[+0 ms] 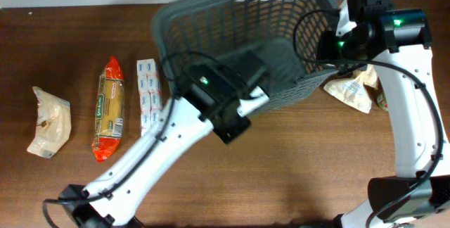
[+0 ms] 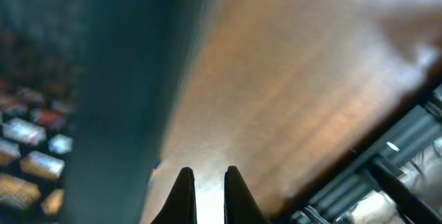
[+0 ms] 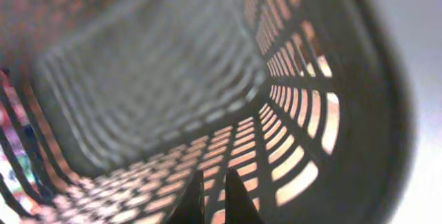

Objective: Pack container
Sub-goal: 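Move the left gripper over the white box strip and grasp it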

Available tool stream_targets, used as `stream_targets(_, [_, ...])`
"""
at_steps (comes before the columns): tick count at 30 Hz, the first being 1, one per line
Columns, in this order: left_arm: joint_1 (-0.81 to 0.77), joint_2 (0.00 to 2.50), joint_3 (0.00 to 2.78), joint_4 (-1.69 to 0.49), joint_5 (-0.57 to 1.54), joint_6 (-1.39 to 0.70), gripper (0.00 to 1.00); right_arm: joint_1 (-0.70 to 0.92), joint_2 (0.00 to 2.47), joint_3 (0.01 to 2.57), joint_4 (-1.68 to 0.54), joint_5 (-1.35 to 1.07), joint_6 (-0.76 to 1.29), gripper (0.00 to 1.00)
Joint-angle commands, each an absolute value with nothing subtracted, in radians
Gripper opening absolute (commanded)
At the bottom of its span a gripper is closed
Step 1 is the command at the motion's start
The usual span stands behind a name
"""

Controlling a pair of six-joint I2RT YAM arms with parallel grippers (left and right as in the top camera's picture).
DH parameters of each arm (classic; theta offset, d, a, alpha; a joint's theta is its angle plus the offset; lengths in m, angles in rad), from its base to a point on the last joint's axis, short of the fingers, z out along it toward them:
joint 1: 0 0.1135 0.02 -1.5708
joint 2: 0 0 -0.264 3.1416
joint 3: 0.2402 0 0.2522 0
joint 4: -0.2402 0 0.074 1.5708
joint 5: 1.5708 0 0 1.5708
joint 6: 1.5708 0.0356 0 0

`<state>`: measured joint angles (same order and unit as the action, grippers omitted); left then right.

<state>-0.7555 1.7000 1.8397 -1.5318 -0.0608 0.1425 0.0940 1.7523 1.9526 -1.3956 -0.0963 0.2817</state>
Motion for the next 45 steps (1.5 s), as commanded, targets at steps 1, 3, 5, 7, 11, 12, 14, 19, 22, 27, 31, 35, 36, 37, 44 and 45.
stream_targets(1, [-0.672,1.709,1.831,-1.526,-0.121,0.142,0.02,0.126,1.76,1.96,-1.421,-0.066,0.243,0.04])
stream_targets(3, [-0.633,1.709,1.831,-1.527,-0.121,0.14,0.02,0.141,1.76,1.96,-1.435,-0.066,0.241,0.04])
stream_targets(5, [-0.598,1.709,1.831,-1.527,-0.121,0.139,0.02,0.153,1.76,1.96,-1.445,-0.066,0.241,0.04])
stream_targets(7, [-0.562,1.709,1.831,-1.526,-0.12,0.135,0.02,0.168,1.76,1.96,-1.453,-0.063,0.241,0.04])
stream_targets(11, [-0.513,1.709,1.831,-1.526,-0.12,0.131,0.02,0.19,1.76,1.96,-1.46,0.002,0.241,0.04])
stream_targets(12, [-0.511,1.709,1.831,-1.526,-0.12,0.128,0.02,0.191,1.76,1.96,-1.461,0.008,0.241,0.04])
stream_targets(14, [-0.51,1.707,1.831,-1.526,-0.12,0.128,0.02,0.191,1.76,1.96,-1.461,0.011,0.241,0.04])
stream_targets(19, [-0.509,1.649,1.85,-1.526,-0.12,0.052,0.02,0.189,1.738,1.963,-1.459,0.013,0.241,0.04])
stream_targets(22, [-0.493,1.566,1.936,-1.519,-0.121,0.01,0.02,0.188,1.694,1.996,-1.443,0.065,0.251,0.04])
stream_targets(27, [-0.363,1.468,2.029,-1.523,-0.159,-0.026,0.07,0.144,1.639,2.086,-1.414,0.095,0.284,0.04])
stream_targets(31, [-0.21,1.439,2.029,-1.528,-0.181,-0.042,0.08,0.049,1.635,2.115,-1.414,0.091,0.299,0.04])
stream_targets(35, [-0.07,1.462,2.029,-1.523,-0.18,-0.041,0.07,-0.043,1.638,2.115,-1.416,0.091,0.298,0.04])
stream_targets(36, [-0.046,1.474,2.029,-1.523,-0.18,-0.039,0.07,-0.063,1.638,2.115,-1.414,0.091,0.297,0.04])
stream_targets(37, [-0.012,1.499,2.029,-1.523,-0.16,-0.011,0.07,-0.11,1.638,2.115,-1.407,0.091,0.297,0.04])
stream_targets(44, [0.038,1.713,2.028,-1.573,0.004,0.1,0.35,-0.386,1.639,2.115,-1.411,0.087,0.298,0.04])
stream_targets(45, [0.038,1.741,2.028,-1.578,0.003,0.1,0.42,-0.412,1.639,2.115,-1.411,0.087,0.297,0.09])
